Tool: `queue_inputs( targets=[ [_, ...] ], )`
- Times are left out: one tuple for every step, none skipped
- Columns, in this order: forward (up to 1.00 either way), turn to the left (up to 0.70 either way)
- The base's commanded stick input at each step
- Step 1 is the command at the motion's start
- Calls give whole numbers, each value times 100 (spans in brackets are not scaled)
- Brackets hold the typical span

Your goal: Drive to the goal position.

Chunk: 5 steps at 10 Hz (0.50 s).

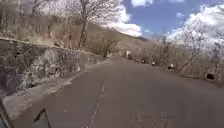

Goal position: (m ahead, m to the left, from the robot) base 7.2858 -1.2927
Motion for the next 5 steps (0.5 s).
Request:
queue_inputs(
  targets=[
    [70,0],
    [70,0],
    [70,0],
    [70,0],
    [70,0]
  ],
)
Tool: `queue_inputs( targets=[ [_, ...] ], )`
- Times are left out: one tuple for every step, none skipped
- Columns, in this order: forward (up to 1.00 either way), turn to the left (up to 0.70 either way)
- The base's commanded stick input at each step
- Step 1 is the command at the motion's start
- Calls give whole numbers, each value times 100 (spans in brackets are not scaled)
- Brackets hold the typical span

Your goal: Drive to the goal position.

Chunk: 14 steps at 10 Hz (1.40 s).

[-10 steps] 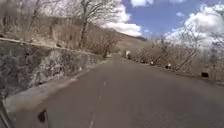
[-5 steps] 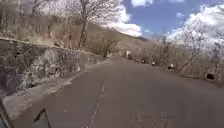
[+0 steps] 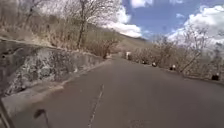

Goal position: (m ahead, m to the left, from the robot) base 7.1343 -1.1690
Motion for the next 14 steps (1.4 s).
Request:
queue_inputs(
  targets=[
    [70,0],
    [70,0],
    [70,0],
    [70,0],
    [70,0],
    [70,0],
    [70,0],
    [70,0],
    [70,0],
    [70,0],
    [70,0],
    [70,0],
    [70,0],
    [70,0]
  ],
)
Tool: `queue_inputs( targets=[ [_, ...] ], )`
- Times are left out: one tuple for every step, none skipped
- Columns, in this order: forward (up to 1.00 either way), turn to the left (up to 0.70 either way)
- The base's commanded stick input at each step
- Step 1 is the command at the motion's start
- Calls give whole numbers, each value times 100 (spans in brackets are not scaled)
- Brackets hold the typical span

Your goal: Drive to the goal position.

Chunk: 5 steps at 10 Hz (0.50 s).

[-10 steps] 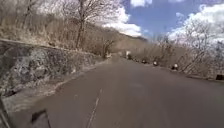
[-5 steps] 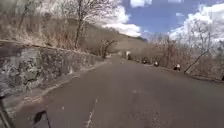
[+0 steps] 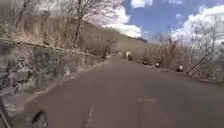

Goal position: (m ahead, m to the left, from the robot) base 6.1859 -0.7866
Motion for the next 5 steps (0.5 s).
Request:
queue_inputs(
  targets=[
    [70,0],
    [70,0],
    [70,0],
    [70,0],
    [70,0]
  ],
)
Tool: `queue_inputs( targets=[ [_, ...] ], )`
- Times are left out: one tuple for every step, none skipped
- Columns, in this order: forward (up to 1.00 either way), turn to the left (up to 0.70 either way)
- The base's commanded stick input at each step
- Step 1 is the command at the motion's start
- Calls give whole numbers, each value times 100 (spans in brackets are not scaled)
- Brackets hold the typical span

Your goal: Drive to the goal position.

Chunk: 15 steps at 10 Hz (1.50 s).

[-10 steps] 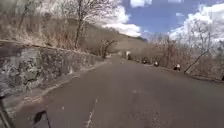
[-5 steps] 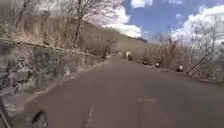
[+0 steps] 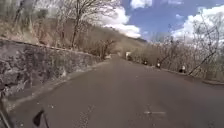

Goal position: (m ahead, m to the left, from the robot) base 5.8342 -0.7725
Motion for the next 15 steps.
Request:
queue_inputs(
  targets=[
    [70,0],
    [70,0],
    [70,0],
    [70,0],
    [70,0],
    [70,0],
    [70,0],
    [70,0],
    [70,0],
    [70,0],
    [70,0],
    [70,0],
    [70,0],
    [70,0],
    [70,0]
  ],
)
